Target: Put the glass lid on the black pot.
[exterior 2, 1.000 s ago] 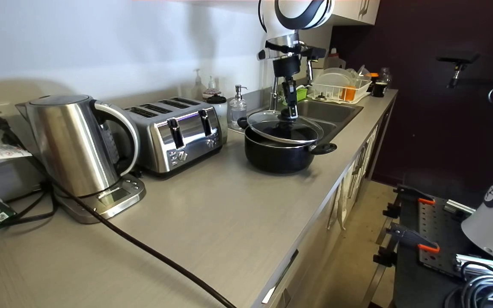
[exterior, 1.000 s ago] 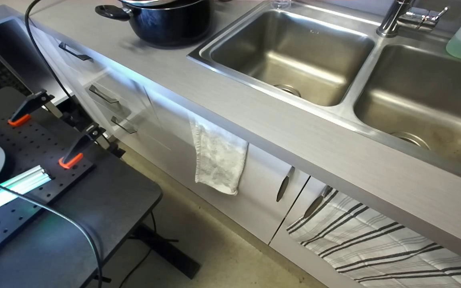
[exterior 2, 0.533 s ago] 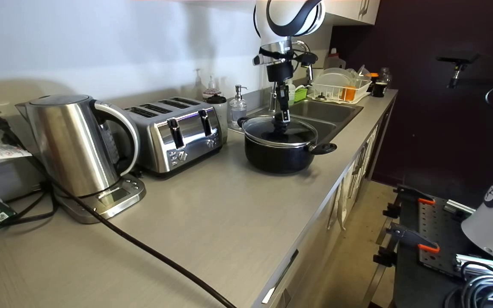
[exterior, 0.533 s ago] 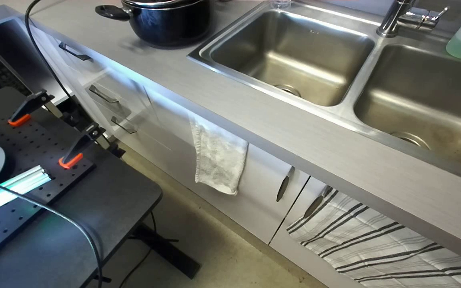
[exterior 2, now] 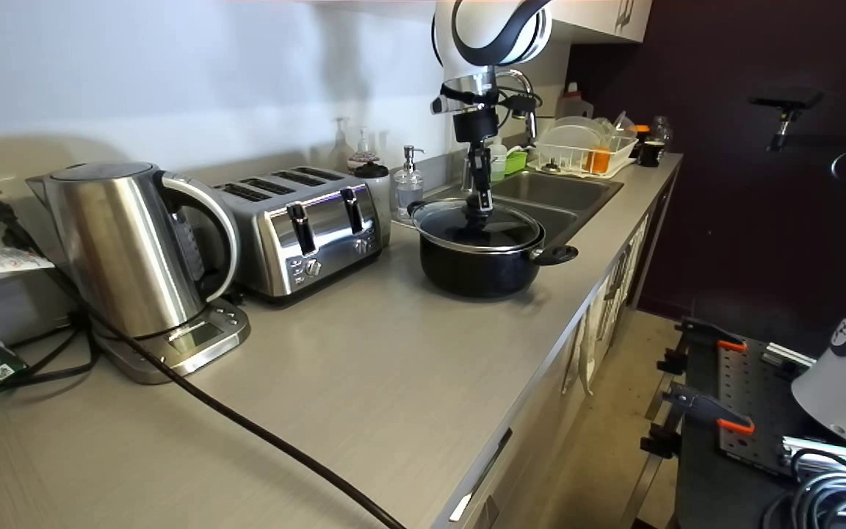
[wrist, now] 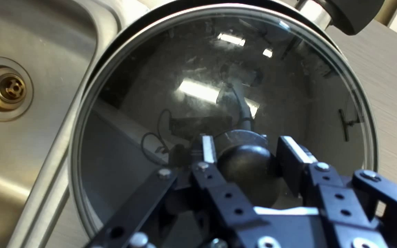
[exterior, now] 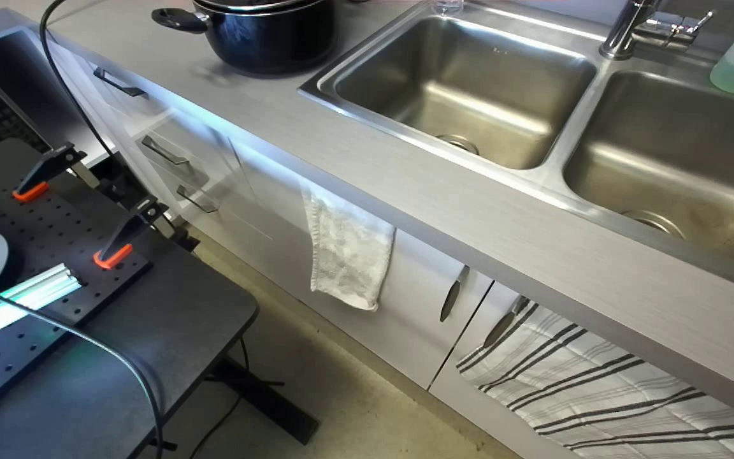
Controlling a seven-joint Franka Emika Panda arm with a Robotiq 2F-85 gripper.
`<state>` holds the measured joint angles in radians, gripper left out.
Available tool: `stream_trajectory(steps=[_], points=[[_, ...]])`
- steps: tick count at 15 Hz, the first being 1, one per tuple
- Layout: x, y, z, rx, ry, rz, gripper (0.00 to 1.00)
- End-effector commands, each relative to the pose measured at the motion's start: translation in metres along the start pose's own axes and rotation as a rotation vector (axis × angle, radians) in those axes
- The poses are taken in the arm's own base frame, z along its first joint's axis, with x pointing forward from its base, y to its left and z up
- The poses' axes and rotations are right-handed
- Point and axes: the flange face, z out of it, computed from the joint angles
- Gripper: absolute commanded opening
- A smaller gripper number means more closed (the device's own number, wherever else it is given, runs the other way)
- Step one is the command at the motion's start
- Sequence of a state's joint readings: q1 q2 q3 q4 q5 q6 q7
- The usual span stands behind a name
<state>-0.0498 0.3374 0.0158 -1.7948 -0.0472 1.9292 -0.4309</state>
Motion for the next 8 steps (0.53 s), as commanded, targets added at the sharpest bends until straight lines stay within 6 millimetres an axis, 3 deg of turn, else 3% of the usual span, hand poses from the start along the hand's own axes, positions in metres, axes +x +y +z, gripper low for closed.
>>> stream_trajectory(steps=[1,8], points=[[0.0006,0.0007,-0.0118,0.028,0.017,0.021,0.23],[-0.0033,-0.0026,-0.0123,0.044,0.011,0.019,0.23]])
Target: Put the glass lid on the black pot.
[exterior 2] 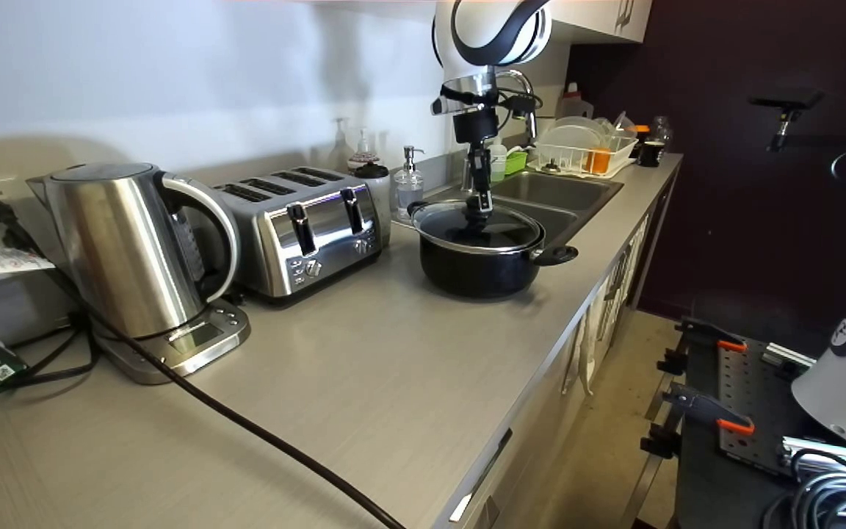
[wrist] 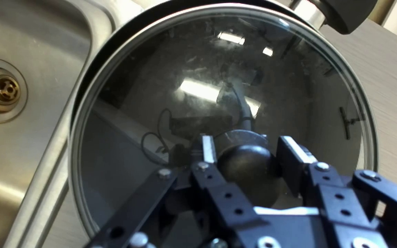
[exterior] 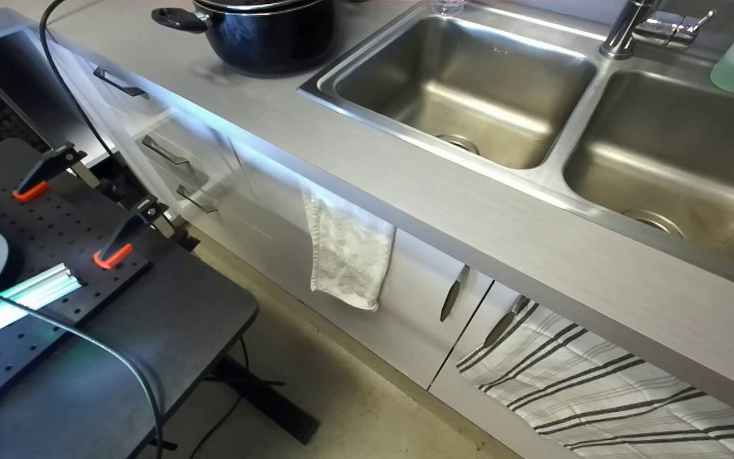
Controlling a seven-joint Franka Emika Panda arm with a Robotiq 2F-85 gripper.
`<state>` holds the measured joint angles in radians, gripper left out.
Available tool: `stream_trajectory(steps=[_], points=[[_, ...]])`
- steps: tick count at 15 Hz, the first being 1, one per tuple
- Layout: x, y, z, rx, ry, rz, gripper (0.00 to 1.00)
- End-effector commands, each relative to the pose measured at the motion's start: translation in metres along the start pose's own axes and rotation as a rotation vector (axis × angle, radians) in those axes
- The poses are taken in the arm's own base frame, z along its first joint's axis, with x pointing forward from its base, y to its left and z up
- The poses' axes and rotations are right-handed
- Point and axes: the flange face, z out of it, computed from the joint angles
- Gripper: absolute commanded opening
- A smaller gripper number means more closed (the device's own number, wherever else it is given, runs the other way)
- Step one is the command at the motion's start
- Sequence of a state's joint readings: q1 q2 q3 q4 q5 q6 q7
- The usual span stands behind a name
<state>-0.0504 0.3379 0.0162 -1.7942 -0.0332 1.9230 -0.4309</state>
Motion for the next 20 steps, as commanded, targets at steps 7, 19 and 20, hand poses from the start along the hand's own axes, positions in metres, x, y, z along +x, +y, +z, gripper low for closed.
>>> stream_trajectory(steps=[7,19,20], points=[[-0.011,0.005,-0.008,0.052,-0.005,0.033,0.23],[-0.014,0.010,-0.003,0.061,-0.041,0.049,0.23],[-0.015,0.010,-0.002,0.062,-0.045,0.049,0.23]])
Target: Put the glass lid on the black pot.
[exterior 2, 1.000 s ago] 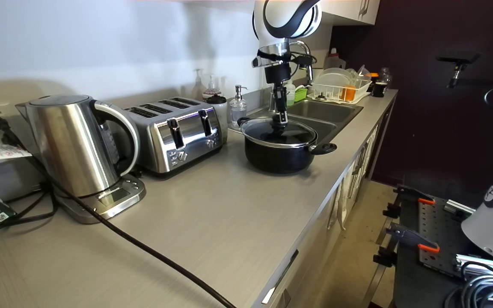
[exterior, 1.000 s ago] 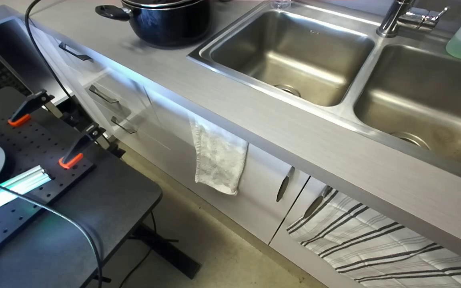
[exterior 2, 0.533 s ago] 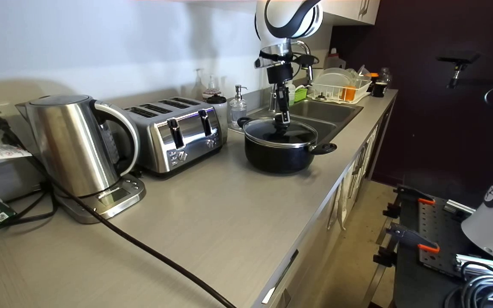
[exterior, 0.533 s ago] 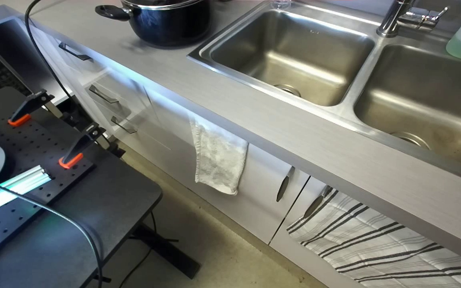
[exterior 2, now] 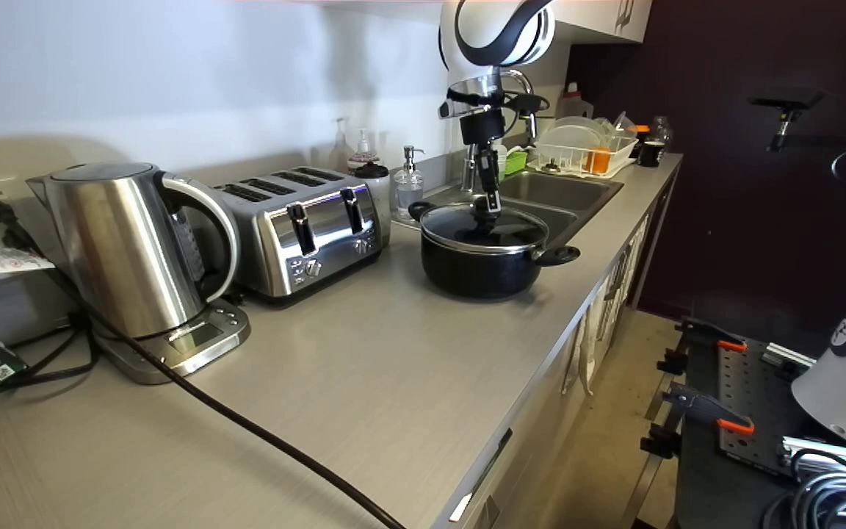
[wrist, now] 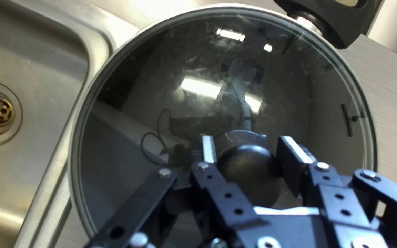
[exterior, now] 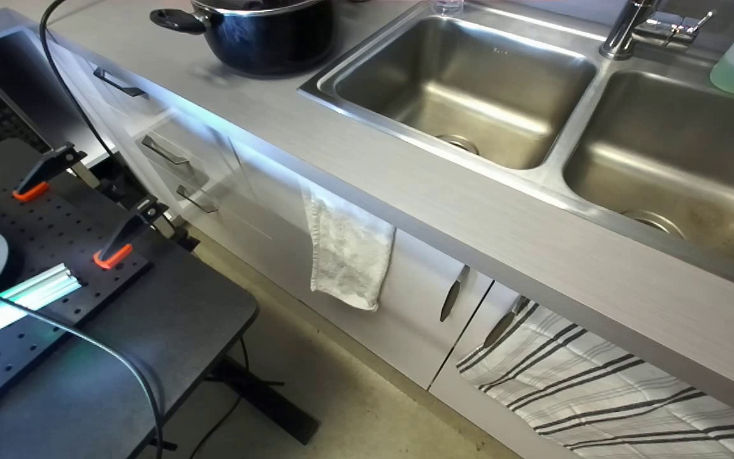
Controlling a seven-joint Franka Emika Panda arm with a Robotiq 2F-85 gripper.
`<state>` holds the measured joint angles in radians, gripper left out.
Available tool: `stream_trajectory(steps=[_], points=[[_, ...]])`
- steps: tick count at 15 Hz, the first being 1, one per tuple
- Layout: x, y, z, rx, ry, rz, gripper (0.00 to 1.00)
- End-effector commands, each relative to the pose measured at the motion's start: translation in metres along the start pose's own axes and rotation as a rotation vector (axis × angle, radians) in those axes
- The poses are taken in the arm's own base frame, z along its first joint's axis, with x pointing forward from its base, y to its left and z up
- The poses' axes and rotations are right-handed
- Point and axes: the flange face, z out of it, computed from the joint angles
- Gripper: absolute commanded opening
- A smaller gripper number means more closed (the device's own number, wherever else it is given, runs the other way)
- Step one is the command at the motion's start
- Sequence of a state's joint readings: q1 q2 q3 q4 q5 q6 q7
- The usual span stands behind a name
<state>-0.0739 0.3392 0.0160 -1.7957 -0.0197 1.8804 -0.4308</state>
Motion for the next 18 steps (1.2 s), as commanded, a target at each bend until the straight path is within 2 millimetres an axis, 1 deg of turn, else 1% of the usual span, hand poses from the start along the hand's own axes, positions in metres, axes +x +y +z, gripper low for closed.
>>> stream_trajectory(steps=[1,5,6,7,10,11,12,18], points=[[-0.0047,-0.0003,-0.0070,0.026,-0.013,0.022,0.23],[-0.0051,-0.0009,-0.0060,0.029,-0.021,0.026,0.23],[-0.0052,-0.0015,-0.0063,0.029,-0.021,0.027,0.65],[-0.0053,-0.0020,-0.0067,0.027,-0.021,0.029,0.75],[-0.0059,-0.0036,-0.0098,0.023,-0.015,0.029,0.95],[-0.0060,-0.0043,-0.0108,0.022,-0.012,0.027,0.99],[-0.0061,-0.0048,-0.0114,0.021,-0.011,0.026,1.00],[-0.0067,-0.0071,-0.0145,0.022,-0.006,0.025,1.00]])
